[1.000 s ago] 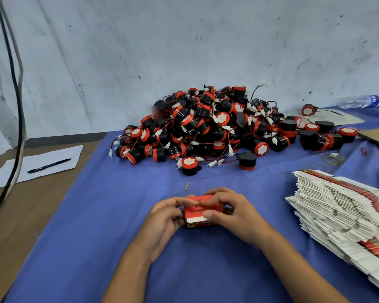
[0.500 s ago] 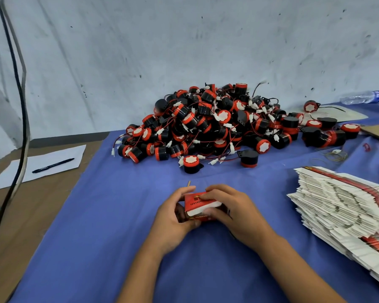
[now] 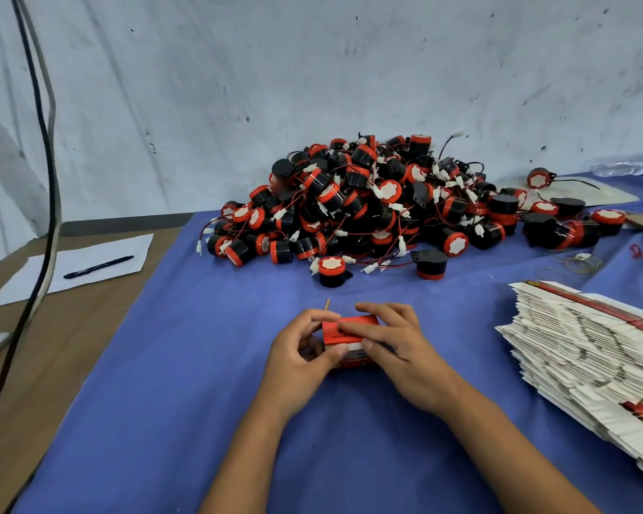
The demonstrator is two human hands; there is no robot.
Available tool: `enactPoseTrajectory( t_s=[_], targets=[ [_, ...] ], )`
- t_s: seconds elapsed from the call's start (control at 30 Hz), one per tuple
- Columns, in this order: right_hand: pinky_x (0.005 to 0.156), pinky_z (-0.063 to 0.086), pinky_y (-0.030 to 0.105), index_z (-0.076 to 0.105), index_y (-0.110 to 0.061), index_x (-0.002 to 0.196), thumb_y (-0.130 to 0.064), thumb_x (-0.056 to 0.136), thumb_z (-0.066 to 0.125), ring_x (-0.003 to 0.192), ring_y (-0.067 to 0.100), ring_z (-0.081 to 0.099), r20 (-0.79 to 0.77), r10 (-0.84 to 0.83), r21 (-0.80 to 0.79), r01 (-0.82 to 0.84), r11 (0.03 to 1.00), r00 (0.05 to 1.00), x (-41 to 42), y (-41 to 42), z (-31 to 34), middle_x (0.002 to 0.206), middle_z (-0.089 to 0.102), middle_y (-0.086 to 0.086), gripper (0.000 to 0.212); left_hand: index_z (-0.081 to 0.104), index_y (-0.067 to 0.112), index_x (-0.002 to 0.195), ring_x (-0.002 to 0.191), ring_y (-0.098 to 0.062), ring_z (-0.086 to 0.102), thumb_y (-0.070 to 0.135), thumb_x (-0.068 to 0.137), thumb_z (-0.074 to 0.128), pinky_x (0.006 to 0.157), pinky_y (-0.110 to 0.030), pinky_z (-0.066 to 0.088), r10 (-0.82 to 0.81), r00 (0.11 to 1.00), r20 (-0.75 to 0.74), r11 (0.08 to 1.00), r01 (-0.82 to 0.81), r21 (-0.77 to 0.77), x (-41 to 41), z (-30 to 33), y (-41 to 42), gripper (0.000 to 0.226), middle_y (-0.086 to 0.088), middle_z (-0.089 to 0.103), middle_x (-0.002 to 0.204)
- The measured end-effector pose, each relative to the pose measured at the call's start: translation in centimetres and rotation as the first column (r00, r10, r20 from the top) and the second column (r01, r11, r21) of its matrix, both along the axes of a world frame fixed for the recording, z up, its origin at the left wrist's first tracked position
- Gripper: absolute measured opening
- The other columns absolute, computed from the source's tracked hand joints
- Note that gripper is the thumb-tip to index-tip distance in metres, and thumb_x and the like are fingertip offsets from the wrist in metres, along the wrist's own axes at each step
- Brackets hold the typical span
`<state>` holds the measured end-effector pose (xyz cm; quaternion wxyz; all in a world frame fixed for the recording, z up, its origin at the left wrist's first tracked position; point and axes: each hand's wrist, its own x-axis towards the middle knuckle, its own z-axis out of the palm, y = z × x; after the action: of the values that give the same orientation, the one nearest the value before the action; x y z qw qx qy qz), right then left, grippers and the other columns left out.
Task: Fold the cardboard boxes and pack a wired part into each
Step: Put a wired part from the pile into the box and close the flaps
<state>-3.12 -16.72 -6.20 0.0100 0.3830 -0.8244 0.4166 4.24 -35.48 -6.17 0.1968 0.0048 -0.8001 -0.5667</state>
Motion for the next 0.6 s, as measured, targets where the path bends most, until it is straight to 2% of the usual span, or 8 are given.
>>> enactPoseTrajectory(
  t_s=[0.03,0.1,0.17,0.2,0.27,0.4,0.47,0.6],
  targets=[
    [0.112,0.026,0.012,0.063,-0.039,0.137,-0.018,0.106,0.053,0.140,0.004,0.023,-0.016,-0.005,-0.002,0.005,1.000,1.000,0.1,0.0,0.0,0.150,0.039,-0.020,0.039,0.074,0.031,0.109,0.082,-0.017,0.064,0.014,0.083,0.084,0.082,-0.041,0.059,0.042,0.999,-0.031,0.998,-0.043,-0.041,0.0,0.0,0.1,0.033,0.013,0.072,0.124],
    [0.109,0.033,0.013,0.072,-0.030,0.128,-0.012,0.100,0.063,0.134,0.009,0.038,-0.119,-0.064,-0.090,0.053,0.995,0.991,0.3,-0.1,-0.1,0.141,0.051,-0.011,0.034,0.079,0.025,0.103,0.105,-0.010,0.067,0.010,0.083,0.085,0.090,-0.036,0.057,0.114,0.987,-0.113,0.980,-0.131,-0.151,-0.1,0.0,0.1,0.025,0.017,0.071,0.126],
    [0.096,0.050,0.026,0.080,-0.019,0.108,-0.007,0.090,0.076,0.113,0.013,0.059,-0.224,-0.161,-0.226,0.110,0.968,0.961,0.3,-0.1,-0.1,0.118,0.066,-0.004,0.022,0.082,0.022,0.097,0.117,-0.007,0.064,0.011,0.084,0.084,0.098,-0.031,0.053,0.128,0.973,-0.192,0.953,-0.174,-0.247,-0.2,-0.1,0.3,0.017,0.018,0.075,0.116],
    [0.088,0.054,0.030,0.081,-0.015,0.100,-0.006,0.087,0.079,0.103,0.014,0.063,-0.263,-0.189,-0.257,0.121,0.959,0.946,0.2,-0.1,0.0,0.108,0.068,-0.003,0.016,0.082,0.021,0.097,0.119,-0.004,0.064,0.010,0.086,0.083,0.101,-0.028,0.051,0.130,0.970,-0.206,0.943,-0.185,-0.278,-0.2,-0.1,0.4,0.016,0.018,0.075,0.113],
    [0.080,0.055,0.034,0.079,-0.012,0.094,-0.007,0.088,0.079,0.096,0.015,0.064,-0.328,-0.190,-0.234,0.115,0.965,0.926,0.3,-0.1,0.0,0.101,0.068,-0.002,0.008,0.083,0.018,0.101,0.121,0.000,0.063,0.007,0.088,0.080,0.103,-0.025,0.050,0.139,0.966,-0.220,0.921,-0.208,-0.329,-0.3,-0.1,0.7,0.017,0.018,0.075,0.114],
    [0.080,0.055,0.034,0.076,-0.013,0.096,-0.011,0.092,0.073,0.098,0.013,0.062,-0.341,-0.147,-0.166,0.095,0.982,0.928,0.4,0.1,0.1,0.104,0.065,-0.004,0.005,0.081,0.010,0.108,0.125,-0.014,0.064,-0.001,0.091,0.074,0.105,-0.032,0.052,0.129,0.961,-0.243,0.848,-0.234,-0.476,-0.1,-0.1,1.1,0.021,0.005,0.076,0.120],
    [0.080,0.055,0.034,0.074,-0.014,0.096,-0.013,0.093,0.072,0.099,0.013,0.061,-0.345,-0.141,-0.127,0.103,0.987,0.928,0.7,0.2,0.3,0.106,0.064,-0.005,0.004,0.079,0.008,0.115,0.130,-0.021,0.063,0.000,0.093,0.072,0.108,-0.037,0.051,0.119,0.968,-0.221,0.801,-0.225,-0.555,0.0,0.1,1.3,0.025,0.000,0.074,0.126],
    [0.077,0.054,0.031,0.070,-0.015,0.092,-0.012,0.094,0.070,0.095,0.013,0.058,-0.371,-0.153,-0.059,0.141,0.988,0.916,1.6,-0.3,0.5,0.107,0.061,-0.005,0.003,0.076,0.012,0.121,0.138,-0.020,0.056,0.010,0.093,0.075,0.112,-0.039,0.048,0.097,0.979,-0.182,0.767,-0.190,-0.613,0.5,-0.4,1.3,0.028,0.004,0.069,0.135]
  ],
)
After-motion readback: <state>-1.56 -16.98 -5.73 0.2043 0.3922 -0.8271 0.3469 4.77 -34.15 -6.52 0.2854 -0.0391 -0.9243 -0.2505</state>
